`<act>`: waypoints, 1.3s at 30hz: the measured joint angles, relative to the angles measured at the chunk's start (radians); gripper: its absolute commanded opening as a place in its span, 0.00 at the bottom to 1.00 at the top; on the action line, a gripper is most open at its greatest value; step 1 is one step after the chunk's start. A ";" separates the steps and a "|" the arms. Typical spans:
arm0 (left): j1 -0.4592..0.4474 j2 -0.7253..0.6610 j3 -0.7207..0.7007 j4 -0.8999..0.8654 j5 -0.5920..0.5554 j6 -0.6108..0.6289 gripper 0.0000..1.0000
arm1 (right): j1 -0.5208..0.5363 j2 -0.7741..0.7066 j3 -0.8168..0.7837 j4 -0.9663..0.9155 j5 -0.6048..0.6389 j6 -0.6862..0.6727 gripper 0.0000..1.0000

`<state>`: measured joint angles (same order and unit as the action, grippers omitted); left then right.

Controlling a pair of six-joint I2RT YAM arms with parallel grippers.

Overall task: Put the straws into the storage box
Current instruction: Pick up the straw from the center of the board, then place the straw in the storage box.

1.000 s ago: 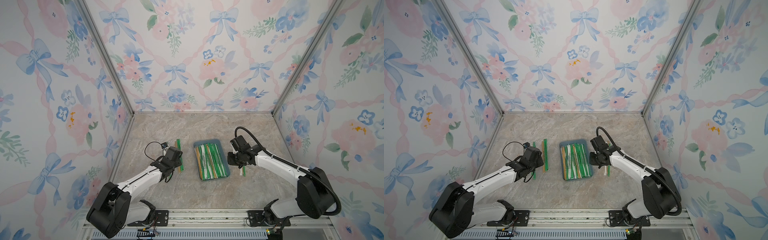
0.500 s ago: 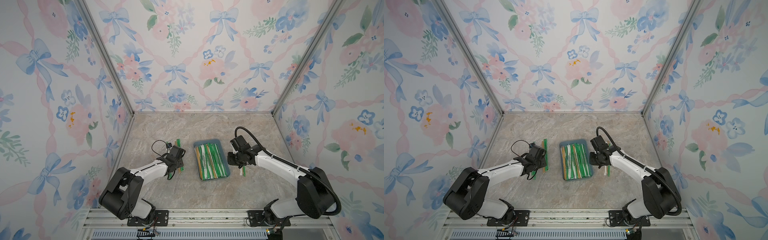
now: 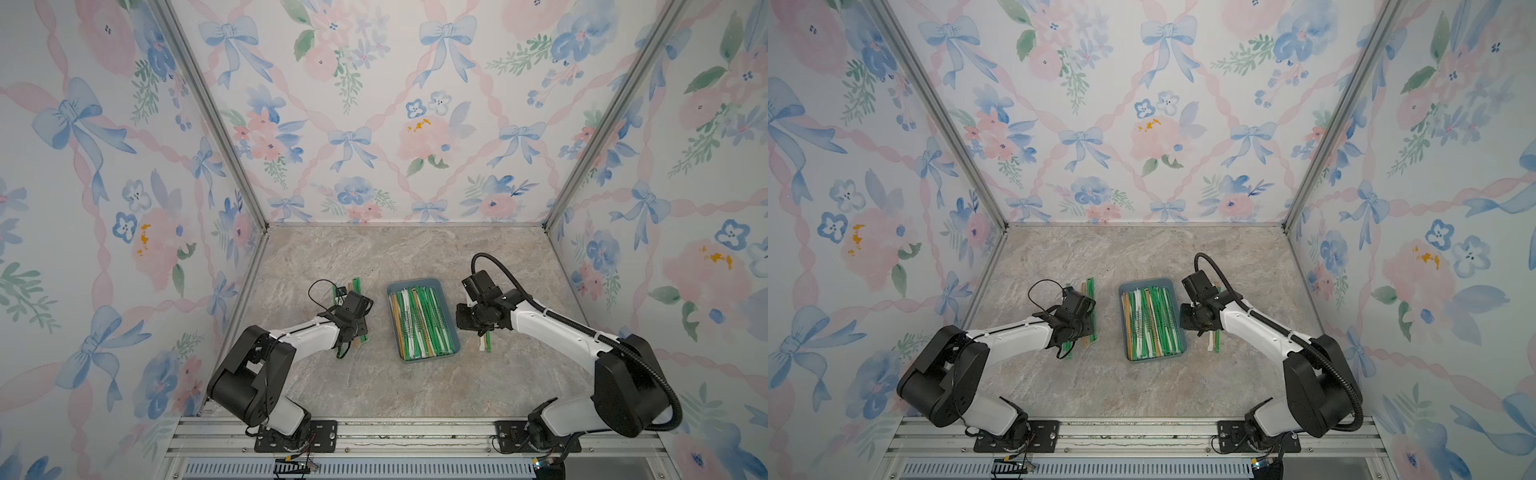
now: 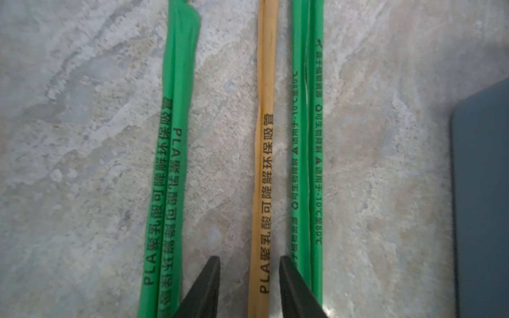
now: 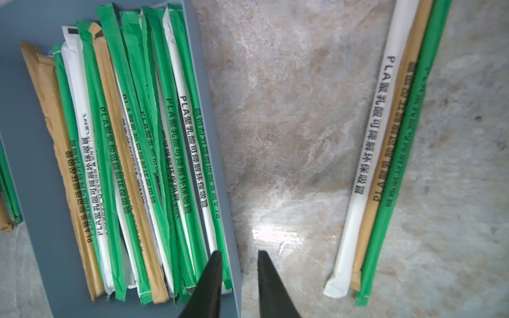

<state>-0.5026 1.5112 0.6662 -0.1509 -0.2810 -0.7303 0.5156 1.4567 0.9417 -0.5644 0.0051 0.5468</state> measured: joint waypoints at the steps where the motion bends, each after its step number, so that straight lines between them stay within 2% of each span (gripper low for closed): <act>1: 0.000 0.000 0.000 0.000 -0.002 0.006 0.31 | -0.003 0.000 -0.002 0.000 0.000 0.000 0.25; 11: 0.000 -0.006 -0.011 0.003 -0.014 0.024 0.04 | -0.005 0.000 -0.013 0.001 0.000 0.000 0.25; 14: 0.000 -0.015 -0.016 0.003 -0.014 0.023 0.00 | -0.005 0.000 -0.013 0.001 0.000 0.000 0.25; 18: 0.000 -0.045 -0.018 -0.006 -0.013 0.023 0.00 | -0.005 0.000 -0.013 0.000 0.000 0.000 0.25; 24: -0.014 -0.161 0.004 -0.016 0.001 0.009 0.00 | -0.005 -0.004 -0.013 0.001 0.000 0.000 0.25; 30: -0.150 -0.177 0.101 0.000 0.031 -0.086 0.00 | -0.005 -0.008 -0.014 0.008 0.000 0.001 0.25; 35: -0.272 -0.095 0.134 0.047 0.071 -0.190 0.00 | -0.005 -0.008 -0.014 0.013 -0.001 0.001 0.25; 39: -0.317 -0.027 0.134 0.081 0.106 -0.248 0.00 | -0.005 -0.008 -0.014 0.022 -0.001 0.002 0.25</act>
<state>-0.8196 1.4837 0.8005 -0.0700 -0.1749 -0.9779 0.5110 1.4490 0.9279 -0.5426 0.0044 0.5484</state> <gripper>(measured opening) 0.050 0.254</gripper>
